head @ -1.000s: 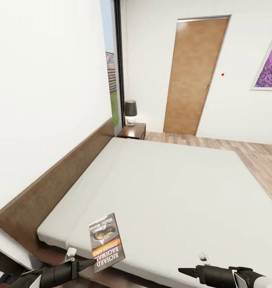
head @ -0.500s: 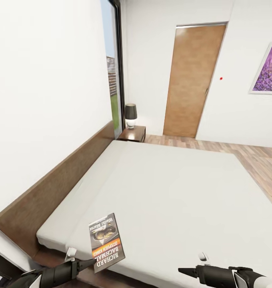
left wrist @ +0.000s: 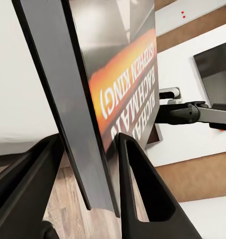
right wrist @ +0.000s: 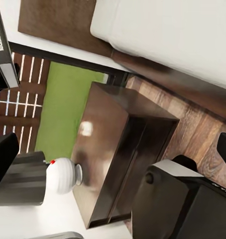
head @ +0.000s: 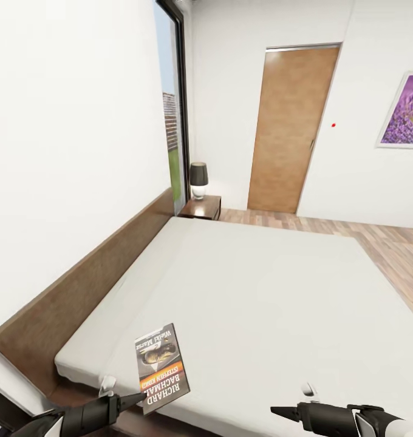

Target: In the bedroom, move the book from the bed onto either nightstand, and place the two sandals side by side next to the bed.

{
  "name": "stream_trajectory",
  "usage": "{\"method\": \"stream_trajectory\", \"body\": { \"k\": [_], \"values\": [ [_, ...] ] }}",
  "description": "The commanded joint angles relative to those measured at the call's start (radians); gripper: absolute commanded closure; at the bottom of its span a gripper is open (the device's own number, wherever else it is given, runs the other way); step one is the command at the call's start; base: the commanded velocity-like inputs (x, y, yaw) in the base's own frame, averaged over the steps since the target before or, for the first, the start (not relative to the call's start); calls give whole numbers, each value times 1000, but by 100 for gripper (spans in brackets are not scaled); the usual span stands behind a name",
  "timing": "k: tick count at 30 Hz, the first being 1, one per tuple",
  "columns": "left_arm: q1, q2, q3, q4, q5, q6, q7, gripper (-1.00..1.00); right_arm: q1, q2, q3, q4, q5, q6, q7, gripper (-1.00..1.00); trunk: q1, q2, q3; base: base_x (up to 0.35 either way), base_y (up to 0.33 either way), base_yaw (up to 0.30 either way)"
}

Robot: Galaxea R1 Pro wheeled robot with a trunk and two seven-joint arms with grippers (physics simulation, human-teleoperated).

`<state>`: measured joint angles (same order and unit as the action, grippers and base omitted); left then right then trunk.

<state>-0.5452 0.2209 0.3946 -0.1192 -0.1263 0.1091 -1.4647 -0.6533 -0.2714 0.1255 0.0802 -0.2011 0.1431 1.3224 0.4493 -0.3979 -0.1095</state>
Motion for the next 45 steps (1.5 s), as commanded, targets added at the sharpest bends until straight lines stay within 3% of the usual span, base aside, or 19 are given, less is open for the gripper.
{"method": "stream_trajectory", "body": {
  "k": [1,16,18,21,22,37,45],
  "values": [
    [-1,0,9,0,-10,11,-5,100,-2,0,8,3,-11,10,5,-100,1,-2,-1,0,0,0],
    [-1,0,9,0,-10,11,-5,100,-2,5,9,2,-10,9,-1,-100,1,-2,18,0,0,0],
    [-1,0,9,0,-10,11,-5,100,-2,7,9,2,-10,10,-30,-100,1,-2,18,0,0,0],
    [-1,0,9,0,-10,11,-5,100,-2,10,11,1,-8,10,-171,-100,1,-2,18,0,0,0],
    [-1,0,9,0,-10,11,-5,100,-2,10,11,1,-8,10,-182,-100,1,-2,18,0,0,0],
    [-1,-2,7,1,-10,11,3,100,-2,11,11,1,-13,10,-199,-100,1,-2,18,0,0,5],
    [-1,-3,7,7,-11,11,4,100,-2,11,11,1,-14,11,-201,-100,1,-2,14,0,0,204]
  ]
}}
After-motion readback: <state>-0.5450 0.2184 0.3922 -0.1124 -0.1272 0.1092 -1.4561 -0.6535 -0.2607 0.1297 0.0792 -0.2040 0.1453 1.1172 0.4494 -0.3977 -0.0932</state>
